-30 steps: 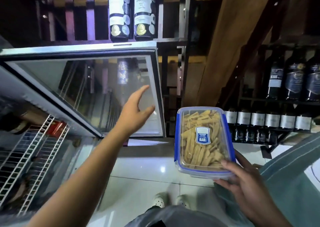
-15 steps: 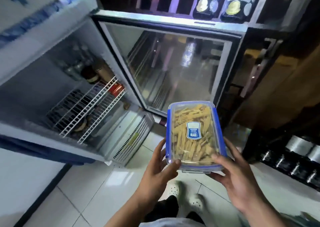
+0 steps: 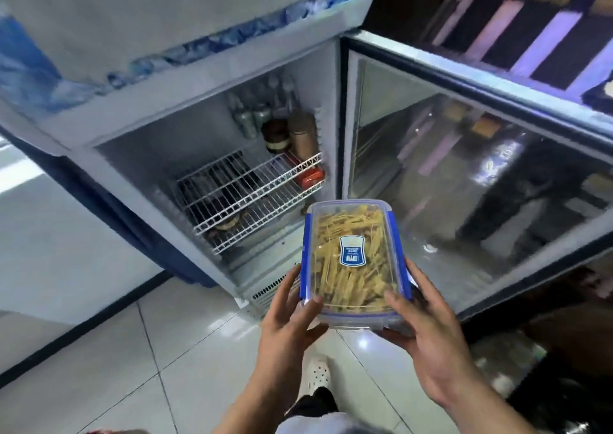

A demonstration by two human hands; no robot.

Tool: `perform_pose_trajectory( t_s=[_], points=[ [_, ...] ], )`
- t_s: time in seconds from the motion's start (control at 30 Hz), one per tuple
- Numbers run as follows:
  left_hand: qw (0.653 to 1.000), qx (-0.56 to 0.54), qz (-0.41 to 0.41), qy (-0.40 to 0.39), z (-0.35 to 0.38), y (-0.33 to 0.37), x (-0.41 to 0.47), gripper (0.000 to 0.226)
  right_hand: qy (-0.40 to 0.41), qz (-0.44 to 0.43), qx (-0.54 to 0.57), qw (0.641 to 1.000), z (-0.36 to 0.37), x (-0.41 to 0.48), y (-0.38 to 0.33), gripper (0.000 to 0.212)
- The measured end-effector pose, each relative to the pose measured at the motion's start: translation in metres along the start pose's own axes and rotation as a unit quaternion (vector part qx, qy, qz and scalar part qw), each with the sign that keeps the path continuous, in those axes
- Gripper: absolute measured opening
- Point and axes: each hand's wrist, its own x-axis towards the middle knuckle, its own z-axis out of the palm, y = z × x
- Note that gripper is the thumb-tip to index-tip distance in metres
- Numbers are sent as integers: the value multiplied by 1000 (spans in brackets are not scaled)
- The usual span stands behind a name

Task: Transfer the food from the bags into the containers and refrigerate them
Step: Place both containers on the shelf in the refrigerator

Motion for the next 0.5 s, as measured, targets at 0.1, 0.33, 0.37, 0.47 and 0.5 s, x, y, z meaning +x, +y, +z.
perform_pose_trajectory(
  t_s=[0.1, 0.33, 0.37, 0.47, 0.5],
  points=[
    [999, -38, 0, 30, -14, 9, 30, 53, -19, -7, -16, 1000, 29, 27, -8, 57],
    [992, -72, -7, 103, -23, 25, 86, 52, -64, -58, -86, 993, 62, 88, -21, 54],
    [991, -78, -8, 113, -22, 26, 93, 51, -78, -52, -104, 990, 62, 99, -21, 58],
    [986, -85, -5, 143, -13, 30, 115, 49, -146, -48, -177, 972, 58, 136, -24, 72],
    [983, -87, -4, 159, -9, 30, 124, 49, -174, -50, -202, 962, 57, 151, -27, 75]
  ],
)
